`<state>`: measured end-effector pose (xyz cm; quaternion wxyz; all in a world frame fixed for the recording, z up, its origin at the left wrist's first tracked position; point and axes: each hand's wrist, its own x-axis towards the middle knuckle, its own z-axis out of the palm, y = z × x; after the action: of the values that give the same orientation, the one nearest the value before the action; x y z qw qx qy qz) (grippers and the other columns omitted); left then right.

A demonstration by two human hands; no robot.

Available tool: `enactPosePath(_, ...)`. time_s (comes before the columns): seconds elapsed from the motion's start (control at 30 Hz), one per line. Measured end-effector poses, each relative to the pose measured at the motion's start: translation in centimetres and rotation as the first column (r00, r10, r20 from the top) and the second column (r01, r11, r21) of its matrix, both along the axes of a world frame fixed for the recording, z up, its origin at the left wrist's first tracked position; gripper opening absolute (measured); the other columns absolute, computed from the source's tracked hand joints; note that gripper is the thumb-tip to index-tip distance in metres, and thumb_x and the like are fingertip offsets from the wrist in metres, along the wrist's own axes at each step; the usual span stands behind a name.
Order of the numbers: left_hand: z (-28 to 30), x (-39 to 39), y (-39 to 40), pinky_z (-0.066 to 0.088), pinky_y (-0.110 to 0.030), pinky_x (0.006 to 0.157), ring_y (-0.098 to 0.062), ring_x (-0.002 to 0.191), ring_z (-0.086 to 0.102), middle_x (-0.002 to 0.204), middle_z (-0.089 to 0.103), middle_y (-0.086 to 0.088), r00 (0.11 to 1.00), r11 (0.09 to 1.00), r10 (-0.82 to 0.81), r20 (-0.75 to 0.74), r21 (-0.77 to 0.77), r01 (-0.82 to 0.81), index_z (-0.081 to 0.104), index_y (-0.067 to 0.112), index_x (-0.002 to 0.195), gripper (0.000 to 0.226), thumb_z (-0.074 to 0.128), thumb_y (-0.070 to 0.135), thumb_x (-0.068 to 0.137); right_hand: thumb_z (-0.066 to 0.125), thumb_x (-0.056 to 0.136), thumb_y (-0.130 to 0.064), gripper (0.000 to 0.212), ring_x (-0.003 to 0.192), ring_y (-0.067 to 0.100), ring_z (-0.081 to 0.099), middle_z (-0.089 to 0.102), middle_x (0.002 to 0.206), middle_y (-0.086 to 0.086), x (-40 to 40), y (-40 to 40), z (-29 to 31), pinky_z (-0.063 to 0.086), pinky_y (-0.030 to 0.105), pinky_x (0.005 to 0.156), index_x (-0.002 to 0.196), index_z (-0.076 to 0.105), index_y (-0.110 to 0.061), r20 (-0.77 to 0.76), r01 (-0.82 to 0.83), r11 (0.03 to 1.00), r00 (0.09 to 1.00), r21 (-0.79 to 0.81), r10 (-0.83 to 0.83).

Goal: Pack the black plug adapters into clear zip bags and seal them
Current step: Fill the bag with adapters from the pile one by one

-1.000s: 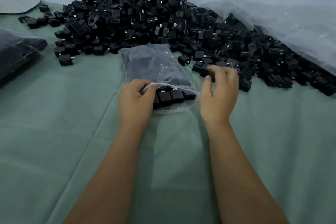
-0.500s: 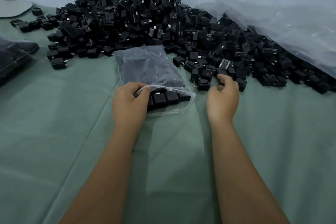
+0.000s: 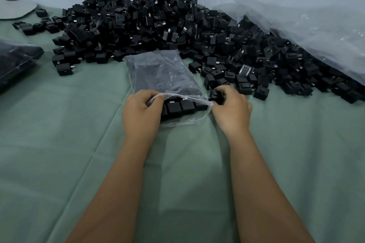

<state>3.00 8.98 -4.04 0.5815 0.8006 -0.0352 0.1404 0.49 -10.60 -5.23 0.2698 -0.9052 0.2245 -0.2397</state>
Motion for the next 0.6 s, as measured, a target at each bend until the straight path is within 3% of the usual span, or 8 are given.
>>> enactPosePath(0.1,0.0,0.0,-0.1,0.051,-0.044,0.083,-0.020,0.089,0.063,0.080,0.068,0.009,1.000,1.000,0.000,-0.005,0.000,0.000,0.074,0.026,0.079,0.013,0.063,0.028,0.085,0.072,0.081,-0.029,0.035,0.104,0.017,0.054,0.057,0.111,-0.008,-0.3,0.8,0.2,0.047,0.039,0.092,0.112,0.059,-0.026,0.138,0.057,0.983,0.987,0.174,-0.081)
enactPosePath(0.2,0.0,0.1,-0.1,0.051,-0.044,0.082,-0.020,0.088,0.063,0.080,0.069,0.006,1.000,1.000,0.006,-0.010,0.007,-0.006,0.075,0.024,0.081,0.013,0.063,0.028,0.086,0.070,0.080,-0.032,0.033,0.088,0.016,0.055,0.049,0.108,-0.009,-0.5,2.3,0.6,0.052,0.040,0.077,0.109,0.055,-0.026,0.305,0.121,0.970,0.935,0.210,-0.183)
enactPosePath(0.27,0.1,0.1,-0.1,0.051,-0.044,0.082,-0.022,0.087,0.063,0.079,0.068,0.005,1.000,1.000,0.006,-0.011,0.014,-0.006,0.074,0.022,0.081,0.013,0.064,0.027,0.086,0.067,0.081,-0.036,0.031,0.081,0.013,0.052,0.048,0.103,-0.011,-0.9,3.5,1.2,0.051,0.034,0.073,0.107,0.055,-0.025,0.437,0.060,0.973,0.886,0.225,-0.155)
enactPosePath(0.33,0.1,0.1,-0.1,0.051,-0.044,0.082,-0.022,0.088,0.062,0.079,0.068,0.004,1.000,1.000,0.004,-0.010,0.026,-0.004,0.074,0.022,0.080,0.013,0.064,0.027,0.086,0.064,0.080,-0.034,0.025,0.076,0.008,0.049,0.050,0.095,-0.010,-1.4,4.7,1.6,0.045,0.024,0.068,0.101,0.058,-0.021,0.536,-0.115,0.974,0.844,0.196,-0.008)
enactPosePath(0.4,0.1,0.1,-0.1,0.050,-0.044,0.082,-0.022,0.089,0.062,0.081,0.069,0.004,1.000,0.999,0.003,0.001,0.037,-0.003,0.074,0.021,0.080,0.013,0.064,0.025,0.087,0.062,0.080,-0.030,0.017,0.075,0.007,0.051,0.054,0.089,-0.008,-2.0,6.0,1.8,0.042,0.021,0.064,0.093,0.061,-0.019,0.521,-0.312,0.944,0.827,0.112,0.211)
enactPosePath(0.47,0.2,0.1,0.0,0.051,-0.043,0.083,-0.021,0.090,0.063,0.084,0.070,0.004,1.000,1.000,-0.002,0.005,0.023,0.002,0.075,0.020,0.083,0.013,0.063,0.025,0.085,0.061,0.078,-0.030,0.017,0.074,0.010,0.053,0.057,0.085,-0.007,-2.4,7.2,1.7,0.044,0.027,0.062,0.088,0.061,-0.017,0.412,-0.420,0.908,0.827,-0.004,0.384)
enactPosePath(0.6,0.4,-0.2,0.0,0.053,-0.038,0.075,-0.013,0.080,0.065,0.081,0.070,0.005,1.000,0.998,-0.002,-0.001,-0.056,0.002,0.075,0.022,0.081,0.015,0.061,0.026,0.081,0.062,0.074,-0.030,0.023,0.075,0.013,0.053,0.058,0.087,-0.006,-2.2,8.0,1.7,0.046,0.032,0.063,0.091,0.061,-0.016,0.300,-0.423,0.899,0.849,-0.112,0.436)
